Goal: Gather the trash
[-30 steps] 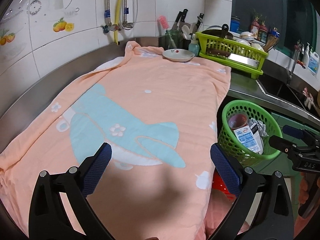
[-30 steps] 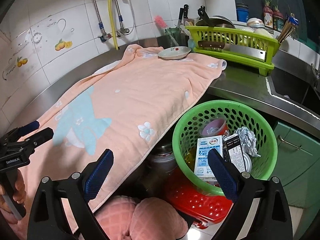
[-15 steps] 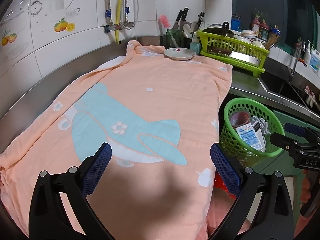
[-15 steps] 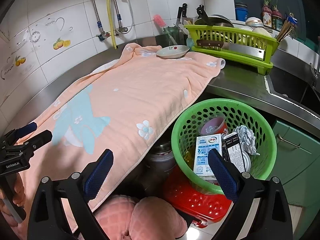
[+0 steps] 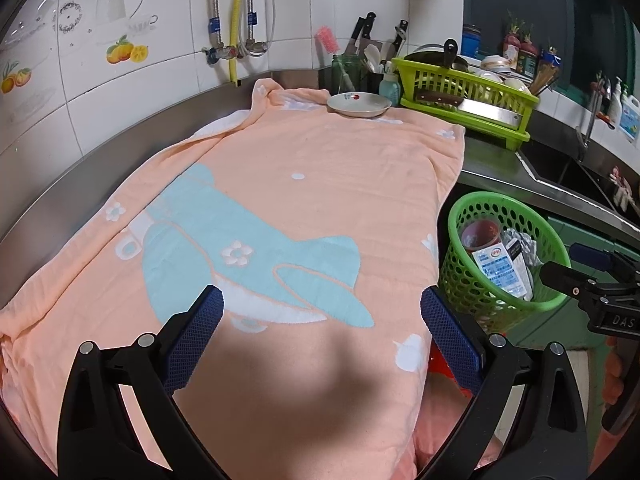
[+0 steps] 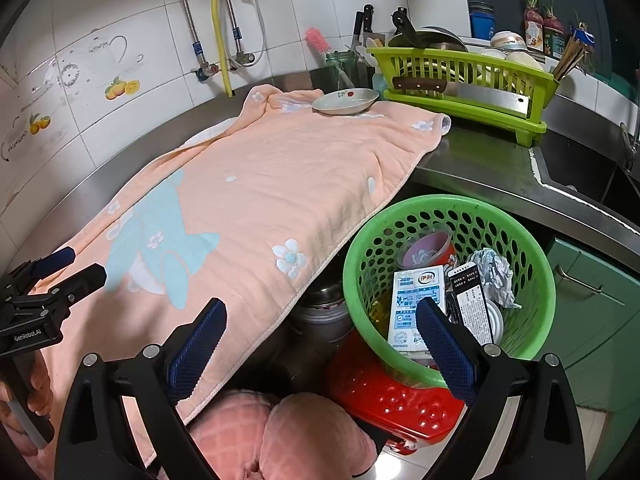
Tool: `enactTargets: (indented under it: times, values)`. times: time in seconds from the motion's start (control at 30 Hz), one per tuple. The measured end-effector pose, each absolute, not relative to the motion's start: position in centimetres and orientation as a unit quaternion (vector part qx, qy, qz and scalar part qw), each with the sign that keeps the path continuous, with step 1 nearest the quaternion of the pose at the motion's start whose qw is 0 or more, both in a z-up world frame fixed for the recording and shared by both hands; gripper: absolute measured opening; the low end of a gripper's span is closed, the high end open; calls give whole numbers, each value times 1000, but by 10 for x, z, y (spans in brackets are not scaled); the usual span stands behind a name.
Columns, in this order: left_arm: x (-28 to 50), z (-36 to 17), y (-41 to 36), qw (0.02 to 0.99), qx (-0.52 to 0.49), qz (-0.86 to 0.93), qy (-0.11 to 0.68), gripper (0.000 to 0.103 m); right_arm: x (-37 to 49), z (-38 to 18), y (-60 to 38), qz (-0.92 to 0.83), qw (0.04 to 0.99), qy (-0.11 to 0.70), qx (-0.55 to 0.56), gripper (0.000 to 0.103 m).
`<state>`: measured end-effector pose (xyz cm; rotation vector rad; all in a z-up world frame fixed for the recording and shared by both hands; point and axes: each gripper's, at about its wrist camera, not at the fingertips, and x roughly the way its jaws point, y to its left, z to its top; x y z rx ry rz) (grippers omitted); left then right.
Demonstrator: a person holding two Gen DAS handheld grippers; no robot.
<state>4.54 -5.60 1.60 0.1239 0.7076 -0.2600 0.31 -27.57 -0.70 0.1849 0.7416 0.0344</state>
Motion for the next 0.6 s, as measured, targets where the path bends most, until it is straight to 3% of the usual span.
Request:
enactTargets:
  times: [0.6]
  values:
    - [46, 12, -56, 927, 64, -126, 348, 98, 5, -10, -273, 17, 927, 364, 89, 92]
